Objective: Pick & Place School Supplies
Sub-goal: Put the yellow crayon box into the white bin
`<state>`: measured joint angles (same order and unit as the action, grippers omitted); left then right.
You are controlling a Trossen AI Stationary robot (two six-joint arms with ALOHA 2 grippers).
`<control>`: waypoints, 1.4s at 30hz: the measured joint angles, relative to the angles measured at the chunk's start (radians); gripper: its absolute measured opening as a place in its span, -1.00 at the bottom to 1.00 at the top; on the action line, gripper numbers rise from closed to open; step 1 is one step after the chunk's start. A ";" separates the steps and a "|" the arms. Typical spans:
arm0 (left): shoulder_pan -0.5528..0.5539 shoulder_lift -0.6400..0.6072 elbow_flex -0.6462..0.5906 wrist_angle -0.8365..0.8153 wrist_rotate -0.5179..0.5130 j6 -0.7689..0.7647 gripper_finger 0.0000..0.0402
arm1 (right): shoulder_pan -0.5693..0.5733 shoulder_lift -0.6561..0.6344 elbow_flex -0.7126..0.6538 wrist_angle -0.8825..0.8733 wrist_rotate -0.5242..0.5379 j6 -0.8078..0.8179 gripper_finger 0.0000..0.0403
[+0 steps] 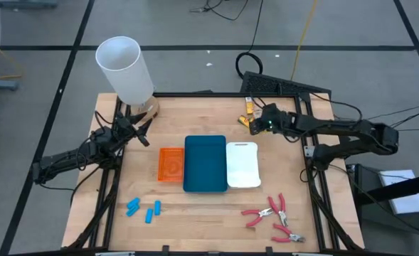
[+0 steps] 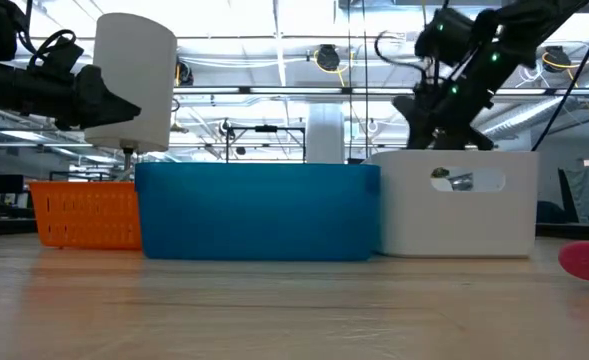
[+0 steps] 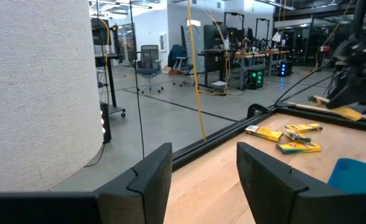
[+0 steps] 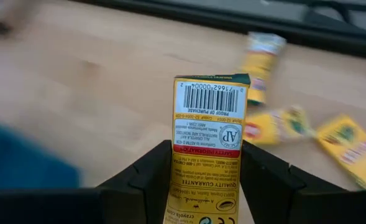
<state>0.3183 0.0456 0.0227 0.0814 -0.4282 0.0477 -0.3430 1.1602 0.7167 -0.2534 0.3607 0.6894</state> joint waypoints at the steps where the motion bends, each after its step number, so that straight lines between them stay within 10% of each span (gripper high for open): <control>1: 0.000 0.000 0.000 0.000 0.000 0.000 -0.09 | 0.018 -0.003 0.000 0.020 0.000 -0.005 -0.18; 26: 0.000 0.000 0.000 0.000 0.000 0.000 -0.09 | 0.451 0.075 0.001 0.198 -0.077 -0.001 -0.18; 42: 0.000 0.000 0.000 0.000 0.000 0.000 -0.09 | 0.522 0.215 0.001 0.225 -0.078 0.032 -0.18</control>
<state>0.3181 0.0452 0.0228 0.0811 -0.4282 0.0479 0.1791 1.3754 0.7177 -0.0288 0.2828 0.7214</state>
